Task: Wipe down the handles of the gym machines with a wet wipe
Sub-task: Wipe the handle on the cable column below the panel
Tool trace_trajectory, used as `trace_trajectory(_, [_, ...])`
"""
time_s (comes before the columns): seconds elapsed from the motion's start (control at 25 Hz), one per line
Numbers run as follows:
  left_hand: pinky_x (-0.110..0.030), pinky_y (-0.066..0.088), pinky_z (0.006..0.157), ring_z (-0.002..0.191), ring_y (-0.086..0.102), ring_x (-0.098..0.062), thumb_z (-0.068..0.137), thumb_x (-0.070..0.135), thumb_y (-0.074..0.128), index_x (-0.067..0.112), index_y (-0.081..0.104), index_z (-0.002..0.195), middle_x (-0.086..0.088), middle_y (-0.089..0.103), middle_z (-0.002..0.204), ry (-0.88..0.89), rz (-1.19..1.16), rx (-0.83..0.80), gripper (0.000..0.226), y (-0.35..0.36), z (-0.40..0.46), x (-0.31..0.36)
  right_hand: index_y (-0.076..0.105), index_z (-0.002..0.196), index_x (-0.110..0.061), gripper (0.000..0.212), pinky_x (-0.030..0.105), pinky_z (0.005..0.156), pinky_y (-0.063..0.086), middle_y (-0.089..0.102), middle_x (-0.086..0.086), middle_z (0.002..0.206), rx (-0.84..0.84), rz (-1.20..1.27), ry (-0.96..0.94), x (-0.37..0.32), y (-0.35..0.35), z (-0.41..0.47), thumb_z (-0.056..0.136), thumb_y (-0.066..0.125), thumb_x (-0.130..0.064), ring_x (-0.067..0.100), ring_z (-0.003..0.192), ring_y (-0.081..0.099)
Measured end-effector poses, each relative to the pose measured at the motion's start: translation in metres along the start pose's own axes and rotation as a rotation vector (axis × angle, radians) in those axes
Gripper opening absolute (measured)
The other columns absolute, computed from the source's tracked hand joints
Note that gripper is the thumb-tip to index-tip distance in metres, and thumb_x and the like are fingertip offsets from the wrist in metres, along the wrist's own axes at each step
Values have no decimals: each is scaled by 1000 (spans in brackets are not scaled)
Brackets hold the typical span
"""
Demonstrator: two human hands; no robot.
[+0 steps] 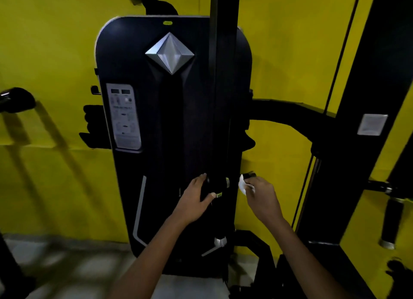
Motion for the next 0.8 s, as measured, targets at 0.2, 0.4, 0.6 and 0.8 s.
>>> trace_trajectory(0.2, [-20, 30, 107, 136, 34, -7, 92, 40, 55, 25, 8, 151, 1, 32, 151, -25, -120, 134, 77, 18, 50, -11, 66, 88, -2, 12, 32, 45, 38, 59, 17, 86, 63, -230, -126, 12, 23, 53, 78, 66, 4, 36, 66, 57])
trace_trajectory(0.4, [-3, 25, 103, 139, 23, 2, 93, 32, 53, 38, -15, 147, 4, 11, 157, 184, -124, 213, 87, 27, 66, -9, 71, 80, -8, 36, 26, 58, 53, 67, 8, 81, 3, -379, -401, 16, 65, 41, 48, 86, -2, 26, 81, 58])
trace_trajectory(0.6, [8, 23, 91, 131, 8, 24, 92, 25, 54, 45, -10, 145, -8, -6, 159, 355, 36, 252, 86, 27, 70, -12, 63, 117, -7, 53, 28, 72, 50, 62, 9, 117, 18, -325, -323, 47, 67, 40, 67, 75, 4, 26, 105, 41])
trace_trajectory(0.8, [4, 27, 90, 131, 10, 23, 92, 33, 53, 49, -7, 145, -1, -7, 159, 372, 73, 233, 82, 25, 70, -16, 65, 110, -4, 46, 33, 75, 52, 63, 12, 111, 16, -271, -321, 42, 73, 34, 67, 75, 5, 27, 102, 44])
Point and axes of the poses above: each hand's wrist, its own z-axis towards the middle knuckle, its own y-axis out of the palm, x = y × z, the point moved 3 cm from there along z, towards the middle knuckle
